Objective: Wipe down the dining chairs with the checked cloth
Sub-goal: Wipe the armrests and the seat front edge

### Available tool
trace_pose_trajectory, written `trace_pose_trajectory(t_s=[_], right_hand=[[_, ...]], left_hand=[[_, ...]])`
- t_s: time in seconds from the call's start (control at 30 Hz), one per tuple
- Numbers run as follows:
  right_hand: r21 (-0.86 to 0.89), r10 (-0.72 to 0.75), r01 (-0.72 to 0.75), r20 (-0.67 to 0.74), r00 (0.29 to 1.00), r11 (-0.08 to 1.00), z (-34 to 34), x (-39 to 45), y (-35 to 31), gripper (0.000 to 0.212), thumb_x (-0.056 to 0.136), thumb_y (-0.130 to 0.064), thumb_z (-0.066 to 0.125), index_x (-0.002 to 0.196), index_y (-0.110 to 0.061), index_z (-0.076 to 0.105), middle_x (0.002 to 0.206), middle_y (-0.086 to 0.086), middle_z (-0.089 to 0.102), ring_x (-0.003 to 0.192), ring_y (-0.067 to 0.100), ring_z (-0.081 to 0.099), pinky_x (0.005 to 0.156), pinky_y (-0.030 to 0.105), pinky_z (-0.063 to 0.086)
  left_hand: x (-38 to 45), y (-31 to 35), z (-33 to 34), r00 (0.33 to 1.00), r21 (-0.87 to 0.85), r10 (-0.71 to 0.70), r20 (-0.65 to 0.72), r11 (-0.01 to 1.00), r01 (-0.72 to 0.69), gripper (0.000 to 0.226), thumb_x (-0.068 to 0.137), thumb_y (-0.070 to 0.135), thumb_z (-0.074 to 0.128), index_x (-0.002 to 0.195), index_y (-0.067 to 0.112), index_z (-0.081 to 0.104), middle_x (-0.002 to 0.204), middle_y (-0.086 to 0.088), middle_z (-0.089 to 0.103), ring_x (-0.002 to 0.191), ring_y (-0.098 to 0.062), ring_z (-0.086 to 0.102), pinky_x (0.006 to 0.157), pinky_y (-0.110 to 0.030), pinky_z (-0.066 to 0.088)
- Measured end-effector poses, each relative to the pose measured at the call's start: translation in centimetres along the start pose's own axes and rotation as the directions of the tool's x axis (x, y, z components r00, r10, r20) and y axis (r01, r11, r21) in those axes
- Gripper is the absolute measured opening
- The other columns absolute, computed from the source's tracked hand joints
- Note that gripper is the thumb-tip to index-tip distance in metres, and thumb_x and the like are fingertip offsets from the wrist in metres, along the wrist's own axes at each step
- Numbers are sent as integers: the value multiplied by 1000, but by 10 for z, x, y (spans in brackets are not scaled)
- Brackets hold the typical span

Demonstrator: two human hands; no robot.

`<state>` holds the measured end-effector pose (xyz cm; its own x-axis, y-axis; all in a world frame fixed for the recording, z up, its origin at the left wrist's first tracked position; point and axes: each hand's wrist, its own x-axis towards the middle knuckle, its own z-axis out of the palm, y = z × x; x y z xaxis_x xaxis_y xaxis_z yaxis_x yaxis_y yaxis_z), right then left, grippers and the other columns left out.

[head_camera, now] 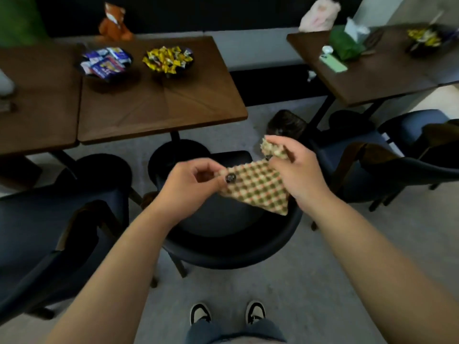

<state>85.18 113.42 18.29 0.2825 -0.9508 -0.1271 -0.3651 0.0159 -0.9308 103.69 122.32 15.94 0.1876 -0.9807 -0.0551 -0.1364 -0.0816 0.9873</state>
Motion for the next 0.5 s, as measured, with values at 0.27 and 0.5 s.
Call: trace_pose_trajectory(t_s=[0.27, 0.5], right_hand=[[112, -215, 184, 430, 877, 976, -11, -10, -66, 26, 83, 7, 62, 98, -14, 69, 97, 5, 71, 96, 16, 67, 89, 32, 54], [45, -395, 409, 375, 839, 911, -15, -1, -129, 14, 92, -15, 59, 78, -15, 61, 74, 10, 60, 72, 15, 57, 71, 37, 46]], left_hand=[[2, 95, -12, 944, 215, 330, -24, 923, -318, 9, 87, 28, 69, 81, 24, 66, 78, -6, 67, 70, -23, 61, 70, -44, 53], [-5, 124, -50, 991, -8, 106, 87, 994, -105, 42, 54, 43, 89, 86, 20, 75, 91, -1, 75, 82, -14, 69, 70, -26, 54]])
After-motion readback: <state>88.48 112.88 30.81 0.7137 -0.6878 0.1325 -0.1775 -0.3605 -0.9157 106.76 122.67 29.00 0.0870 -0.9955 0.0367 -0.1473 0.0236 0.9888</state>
